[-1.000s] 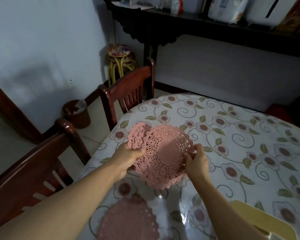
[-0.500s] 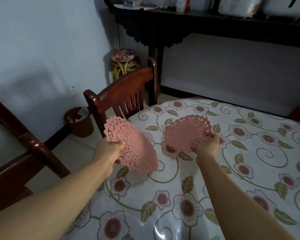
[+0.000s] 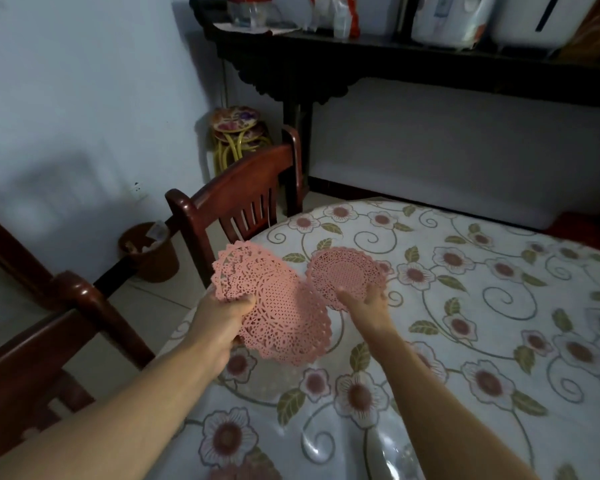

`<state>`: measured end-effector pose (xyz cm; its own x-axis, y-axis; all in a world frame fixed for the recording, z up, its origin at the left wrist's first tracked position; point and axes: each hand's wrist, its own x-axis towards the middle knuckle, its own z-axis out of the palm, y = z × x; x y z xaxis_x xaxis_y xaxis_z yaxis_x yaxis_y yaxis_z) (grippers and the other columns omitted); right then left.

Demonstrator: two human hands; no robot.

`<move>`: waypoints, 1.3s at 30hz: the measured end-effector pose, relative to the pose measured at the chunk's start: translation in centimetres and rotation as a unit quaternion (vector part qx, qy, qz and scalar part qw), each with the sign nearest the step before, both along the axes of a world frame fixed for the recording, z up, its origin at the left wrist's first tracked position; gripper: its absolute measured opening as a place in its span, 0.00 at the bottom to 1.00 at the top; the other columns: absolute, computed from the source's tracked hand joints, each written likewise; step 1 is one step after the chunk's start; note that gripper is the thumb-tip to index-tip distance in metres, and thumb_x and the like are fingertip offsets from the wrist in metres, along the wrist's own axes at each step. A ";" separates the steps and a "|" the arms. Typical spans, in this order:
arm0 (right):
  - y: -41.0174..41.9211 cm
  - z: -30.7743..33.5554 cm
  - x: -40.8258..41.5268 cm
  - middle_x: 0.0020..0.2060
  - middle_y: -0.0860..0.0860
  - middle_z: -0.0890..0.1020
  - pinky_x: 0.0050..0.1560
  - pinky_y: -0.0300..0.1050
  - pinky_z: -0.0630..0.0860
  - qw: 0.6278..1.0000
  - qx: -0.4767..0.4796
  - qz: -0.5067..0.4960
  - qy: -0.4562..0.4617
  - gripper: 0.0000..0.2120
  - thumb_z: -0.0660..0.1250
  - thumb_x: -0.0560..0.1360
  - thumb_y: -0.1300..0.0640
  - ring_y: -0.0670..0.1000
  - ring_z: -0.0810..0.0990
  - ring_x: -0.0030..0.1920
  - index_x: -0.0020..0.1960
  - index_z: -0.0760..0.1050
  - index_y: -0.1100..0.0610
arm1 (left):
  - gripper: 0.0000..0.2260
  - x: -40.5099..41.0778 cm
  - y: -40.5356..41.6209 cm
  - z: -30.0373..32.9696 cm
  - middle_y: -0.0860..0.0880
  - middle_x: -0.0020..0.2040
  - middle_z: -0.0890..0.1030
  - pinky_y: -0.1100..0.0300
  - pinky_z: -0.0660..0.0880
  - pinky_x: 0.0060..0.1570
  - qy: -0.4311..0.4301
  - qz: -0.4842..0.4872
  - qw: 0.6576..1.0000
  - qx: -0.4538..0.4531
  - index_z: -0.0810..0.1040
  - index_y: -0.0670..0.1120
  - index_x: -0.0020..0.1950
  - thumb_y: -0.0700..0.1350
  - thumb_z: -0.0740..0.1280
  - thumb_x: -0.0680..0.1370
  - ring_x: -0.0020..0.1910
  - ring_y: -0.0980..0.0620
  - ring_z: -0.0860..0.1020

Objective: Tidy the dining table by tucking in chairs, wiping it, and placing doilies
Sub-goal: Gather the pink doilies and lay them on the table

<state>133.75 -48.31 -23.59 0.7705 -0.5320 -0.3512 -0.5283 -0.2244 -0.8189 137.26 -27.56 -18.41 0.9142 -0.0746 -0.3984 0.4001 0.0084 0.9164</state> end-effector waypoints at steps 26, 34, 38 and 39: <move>11.1 15.9 -45.1 0.39 0.55 0.80 0.34 0.48 0.76 0.967 0.021 -0.230 -0.110 0.17 0.63 0.74 0.71 0.53 0.77 0.35 0.56 0.72 0.52 | 0.36 -35.6 6.0 11.0 0.39 0.71 0.67 0.42 0.65 0.67 0.017 -0.193 0.981 -0.030 0.61 0.41 0.72 0.52 0.72 0.69 0.67 0.38 0.68; 6.3 14.1 -59.3 0.38 0.49 0.77 0.24 0.39 0.73 0.920 0.011 -0.376 -0.115 0.21 0.54 0.74 0.73 0.48 0.76 0.33 0.55 0.68 0.49 | 0.12 -44.3 0.1 10.2 0.42 0.47 0.82 0.51 0.78 0.42 0.026 -0.261 0.965 0.001 0.75 0.39 0.58 0.36 0.66 0.75 0.42 0.46 0.81; 2.0 12.0 -65.5 0.40 0.50 0.78 0.28 0.43 0.75 0.891 0.001 -0.445 -0.093 0.20 0.53 0.75 0.71 0.51 0.78 0.36 0.56 0.70 0.49 | 0.16 -48.1 -4.7 9.0 0.38 0.56 0.79 0.43 0.78 0.50 0.038 -0.302 0.952 0.025 0.71 0.38 0.63 0.36 0.65 0.76 0.51 0.39 0.79; 0.7 11.3 -66.8 0.43 0.51 0.79 0.29 0.43 0.74 0.884 -0.004 -0.459 -0.085 0.21 0.53 0.74 0.71 0.53 0.78 0.38 0.58 0.70 0.51 | 0.14 -49.0 -6.1 8.6 0.38 0.57 0.79 0.44 0.78 0.50 0.037 -0.305 0.951 0.034 0.72 0.38 0.61 0.36 0.65 0.76 0.51 0.39 0.79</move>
<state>66.90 -47.57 -12.28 0.0548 -0.9625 -0.2655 -0.3597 0.2290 -0.9045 88.25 -33.68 -9.82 0.6785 -0.5536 -0.4828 0.3751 -0.3039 0.8757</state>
